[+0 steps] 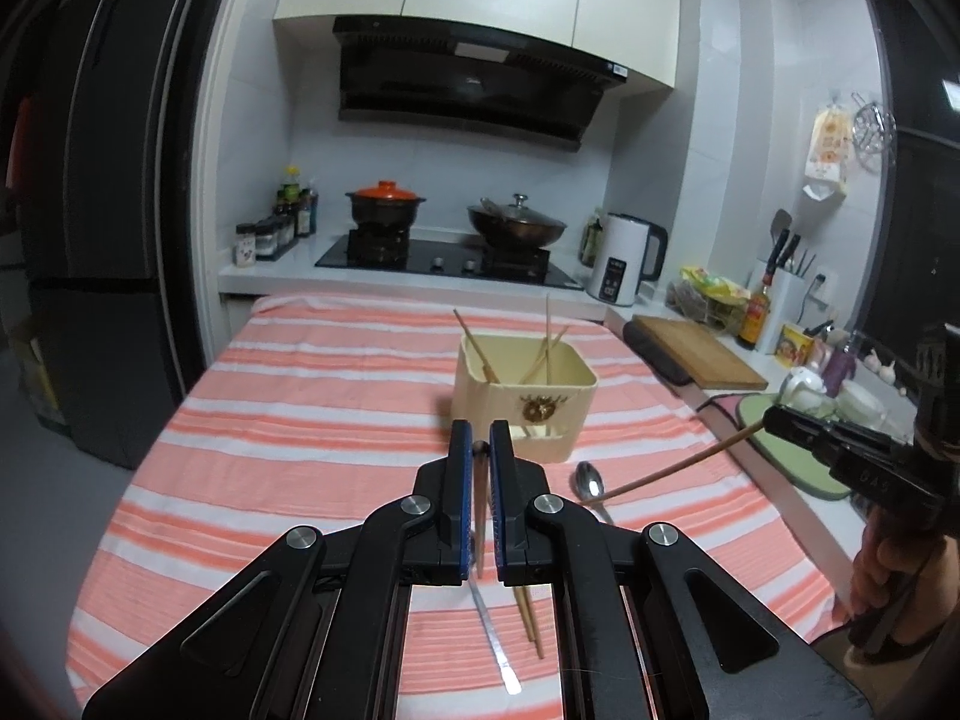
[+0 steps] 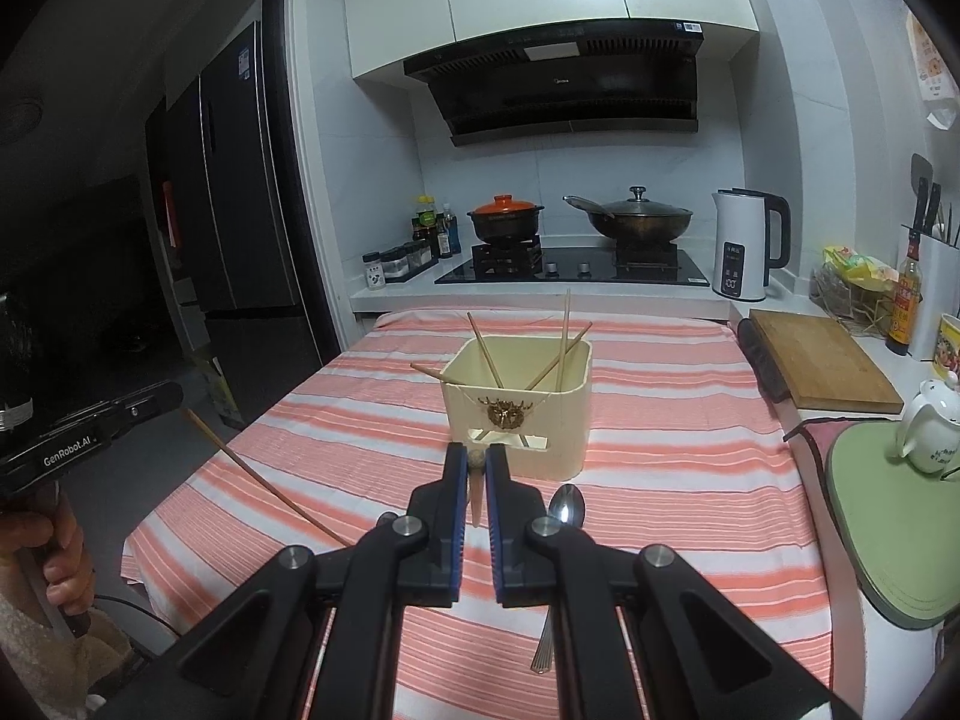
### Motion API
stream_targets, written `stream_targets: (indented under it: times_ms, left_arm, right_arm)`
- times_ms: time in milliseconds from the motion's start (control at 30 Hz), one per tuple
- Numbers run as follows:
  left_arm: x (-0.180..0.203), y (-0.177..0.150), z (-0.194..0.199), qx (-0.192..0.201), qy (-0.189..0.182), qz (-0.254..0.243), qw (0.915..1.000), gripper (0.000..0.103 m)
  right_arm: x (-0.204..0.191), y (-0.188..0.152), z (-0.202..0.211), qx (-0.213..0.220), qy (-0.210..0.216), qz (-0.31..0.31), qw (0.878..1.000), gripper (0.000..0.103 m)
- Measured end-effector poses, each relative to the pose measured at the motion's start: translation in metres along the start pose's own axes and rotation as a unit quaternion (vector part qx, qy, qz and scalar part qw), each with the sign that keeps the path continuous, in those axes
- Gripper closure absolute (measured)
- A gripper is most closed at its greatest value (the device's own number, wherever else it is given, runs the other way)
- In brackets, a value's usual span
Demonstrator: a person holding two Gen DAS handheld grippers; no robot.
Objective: Organize utensils
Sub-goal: 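Lift both held chopsticks and carry them over the wooden holder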
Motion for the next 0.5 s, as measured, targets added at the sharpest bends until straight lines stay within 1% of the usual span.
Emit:
stream_targets:
  times_ms: [200, 300, 400, 500]
  left_arm:
    - [0.013, 0.02, 0.0, 0.01, -0.018, -0.004, 0.9998, 0.1]
    - [0.019, 0.035, -0.004, 0.014, -0.033, -0.003, 0.9993, 0.1]
    - [0.027, 0.057, -0.006, 0.026, -0.048, -0.008, 0.9985, 0.1]
    - [0.036, 0.088, -0.008, 0.046, -0.058, -0.019, 0.9971, 0.1]
  right_arm:
    - [-0.005, 0.016, 0.008, 0.023, -0.002, 0.007, 1.0, 0.097]
    - [-0.006, 0.029, 0.012, 0.034, 0.0, 0.013, 0.999, 0.097]
    - [-0.003, 0.046, 0.015, 0.045, 0.005, 0.01, 0.999, 0.097]
    - [0.0, 0.069, 0.017, 0.062, 0.006, 0.015, 0.998, 0.097]
Point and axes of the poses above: each gripper's, at about its wrist camera, not at the fingertips, and z roughly against the way its jaws point, x to its right, y to its top, the point moved 7 cm from there along -z, roughly the way its jaws point, and after that the axes turned 9 degrees about -y, right-handed, at the moved point
